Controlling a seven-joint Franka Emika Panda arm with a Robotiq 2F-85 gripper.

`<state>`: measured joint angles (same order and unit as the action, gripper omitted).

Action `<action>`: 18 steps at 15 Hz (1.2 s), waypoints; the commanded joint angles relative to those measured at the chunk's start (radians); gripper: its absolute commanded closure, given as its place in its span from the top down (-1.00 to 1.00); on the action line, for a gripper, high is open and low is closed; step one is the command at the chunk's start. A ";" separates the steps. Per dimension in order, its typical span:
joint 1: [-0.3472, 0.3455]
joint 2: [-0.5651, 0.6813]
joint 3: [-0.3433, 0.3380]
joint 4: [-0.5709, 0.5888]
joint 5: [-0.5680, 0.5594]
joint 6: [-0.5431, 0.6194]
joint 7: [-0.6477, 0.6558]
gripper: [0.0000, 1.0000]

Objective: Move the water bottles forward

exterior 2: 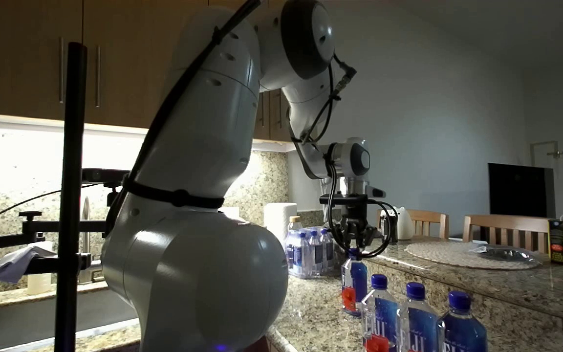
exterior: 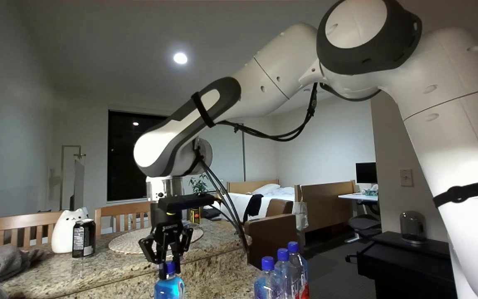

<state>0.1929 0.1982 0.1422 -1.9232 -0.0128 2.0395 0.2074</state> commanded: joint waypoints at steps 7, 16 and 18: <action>-0.005 -0.044 0.004 -0.015 0.005 -0.037 -0.034 -0.71; -0.022 -0.189 0.008 -0.069 0.076 -0.168 -0.148 -0.71; -0.032 -0.235 -0.003 -0.098 0.077 -0.184 -0.158 -0.71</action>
<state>0.1857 0.0720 0.1461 -1.9475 0.0356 1.8832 0.1018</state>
